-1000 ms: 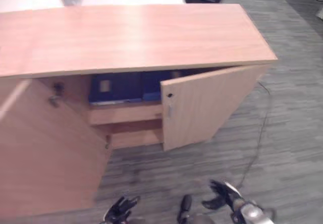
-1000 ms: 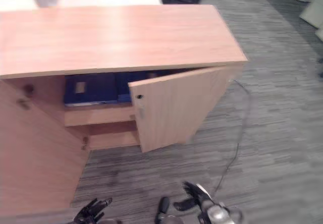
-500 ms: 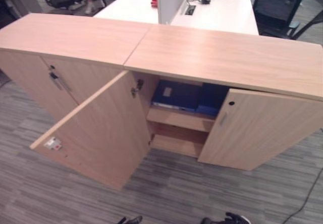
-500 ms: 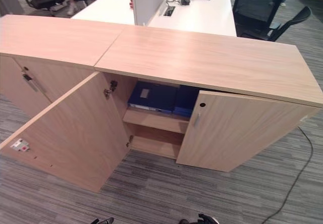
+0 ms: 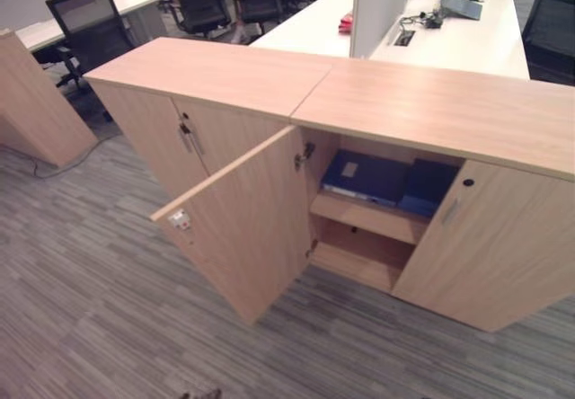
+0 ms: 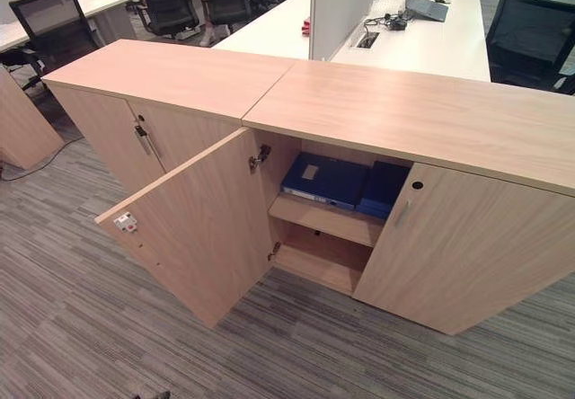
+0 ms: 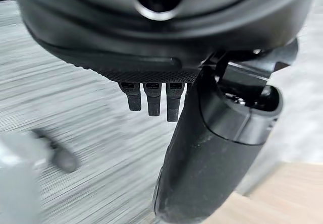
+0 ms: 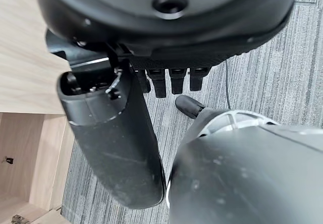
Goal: Put the empty folder in the office cabinet
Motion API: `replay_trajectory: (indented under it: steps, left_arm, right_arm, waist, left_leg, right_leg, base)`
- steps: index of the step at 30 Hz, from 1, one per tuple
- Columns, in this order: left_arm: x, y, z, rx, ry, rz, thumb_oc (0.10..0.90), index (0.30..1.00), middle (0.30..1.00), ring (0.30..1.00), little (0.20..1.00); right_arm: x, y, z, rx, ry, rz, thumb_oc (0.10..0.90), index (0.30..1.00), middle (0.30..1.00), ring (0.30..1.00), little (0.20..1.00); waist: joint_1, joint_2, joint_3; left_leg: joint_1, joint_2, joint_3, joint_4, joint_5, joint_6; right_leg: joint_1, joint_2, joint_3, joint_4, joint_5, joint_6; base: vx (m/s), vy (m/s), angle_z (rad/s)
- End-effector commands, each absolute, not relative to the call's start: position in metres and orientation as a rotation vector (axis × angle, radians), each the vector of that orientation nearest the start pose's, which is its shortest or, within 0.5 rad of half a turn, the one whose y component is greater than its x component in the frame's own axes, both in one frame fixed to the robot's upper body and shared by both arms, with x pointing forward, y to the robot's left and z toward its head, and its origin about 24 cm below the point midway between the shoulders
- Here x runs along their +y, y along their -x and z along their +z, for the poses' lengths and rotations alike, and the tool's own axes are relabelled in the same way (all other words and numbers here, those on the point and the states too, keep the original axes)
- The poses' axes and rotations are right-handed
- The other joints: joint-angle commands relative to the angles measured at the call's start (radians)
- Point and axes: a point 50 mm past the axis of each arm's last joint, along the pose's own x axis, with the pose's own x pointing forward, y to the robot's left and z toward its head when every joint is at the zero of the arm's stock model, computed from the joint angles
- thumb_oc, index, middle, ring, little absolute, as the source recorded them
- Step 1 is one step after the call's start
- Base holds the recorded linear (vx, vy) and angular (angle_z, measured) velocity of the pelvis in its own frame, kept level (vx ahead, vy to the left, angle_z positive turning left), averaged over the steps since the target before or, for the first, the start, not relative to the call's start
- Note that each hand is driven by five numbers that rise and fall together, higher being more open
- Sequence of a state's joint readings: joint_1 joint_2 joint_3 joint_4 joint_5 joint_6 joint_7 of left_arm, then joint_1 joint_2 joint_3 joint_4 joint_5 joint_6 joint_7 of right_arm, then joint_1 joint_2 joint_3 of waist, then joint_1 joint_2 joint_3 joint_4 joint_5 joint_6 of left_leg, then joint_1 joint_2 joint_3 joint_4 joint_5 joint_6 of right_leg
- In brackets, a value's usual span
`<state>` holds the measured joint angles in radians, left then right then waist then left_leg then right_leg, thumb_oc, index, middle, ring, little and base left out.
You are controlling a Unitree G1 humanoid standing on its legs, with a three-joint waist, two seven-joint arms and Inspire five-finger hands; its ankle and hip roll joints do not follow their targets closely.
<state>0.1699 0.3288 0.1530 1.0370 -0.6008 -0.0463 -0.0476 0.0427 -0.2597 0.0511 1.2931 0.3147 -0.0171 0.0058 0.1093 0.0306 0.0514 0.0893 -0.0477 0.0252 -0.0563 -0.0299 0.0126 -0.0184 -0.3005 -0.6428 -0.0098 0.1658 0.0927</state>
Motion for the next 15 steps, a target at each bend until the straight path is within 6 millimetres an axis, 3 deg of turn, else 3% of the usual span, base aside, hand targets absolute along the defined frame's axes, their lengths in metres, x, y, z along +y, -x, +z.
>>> replay_trajectory:
  steps: [1,3,5,6,12,15]
  left_arm:
    - [0.351,-0.118,-0.091,0.748,0.062,0.595,0.800,0.900,0.900,0.900,0.900]
    - [0.372,-0.124,-0.074,0.722,-0.035,0.604,0.800,0.900,0.900,0.900,0.900]
    - [0.400,-0.140,-0.043,0.668,-0.194,0.614,0.800,0.900,0.900,0.900,0.900]
    - [0.400,-0.140,-0.043,0.668,-0.195,0.614,0.800,0.900,0.900,0.900,0.900]
    - [0.422,-0.177,0.006,0.538,-0.350,0.613,0.800,0.900,0.900,0.900,0.900]
    - [0.429,-0.184,0.016,0.507,-0.314,0.652,0.800,0.900,0.900,0.900,0.900]
  right_arm:
    - [-0.260,-0.048,-0.162,1.315,0.054,-0.298,0.800,0.900,0.900,0.900,0.900]
    - [-0.259,-0.044,-0.163,1.325,0.060,-0.277,0.800,0.900,0.900,0.900,0.900]
    - [-0.258,-0.036,-0.164,1.350,0.063,-0.254,0.800,0.900,0.900,0.900,0.900]
    - [-0.258,-0.036,-0.164,1.350,0.063,-0.253,0.800,0.900,0.900,0.900,0.900]
    - [-0.254,-0.036,-0.165,1.348,0.064,-0.208,0.800,0.900,0.900,0.900,0.900]
    - [-0.253,-0.037,-0.164,1.341,0.060,-0.197,0.800,0.900,0.900,0.900,0.900]
  waist:
    - [-0.001,-0.021,-0.011]
    - [-0.008,-0.028,-0.014]
    - [-0.022,-0.043,-0.015]
    - [-0.022,-0.044,-0.015]
    - [-0.059,-0.072,-0.019]
    - [-0.069,-0.076,-0.021]
  left_leg:
    - [-0.054,-0.005,-0.004,-0.029,-0.004,-0.026]
    - [-0.052,-0.002,0.007,-0.029,-0.004,-0.027]
    - [-0.047,0.004,0.024,-0.030,-0.007,-0.029]
    - [-0.047,0.004,0.025,-0.030,-0.008,-0.029]
    - [-0.027,0.016,0.069,-0.031,-0.021,-0.031]
    - [-0.022,0.018,0.081,-0.031,-0.025,-0.032]
  right_leg:
    - [0.015,-0.047,0.033,-0.014,0.002,0.114]
    - [0.011,-0.044,0.041,-0.017,0.005,0.116]
    - [0.004,-0.039,0.056,-0.020,0.008,0.118]
    - [0.004,-0.039,0.057,-0.020,0.008,0.118]
    - [-0.012,-0.025,0.099,-0.028,0.014,0.123]
    - [-0.015,-0.021,0.109,-0.030,0.014,0.124]
  base:
    - [0.02,-0.010,-0.05]
    - [0.02,-0.025,-0.11]
    - [0.01,-0.047,-0.20]
    - [0.01,-0.040,-0.19]
    - [0.01,-0.031,-0.24]
    - [0.01,-0.016,-0.26]
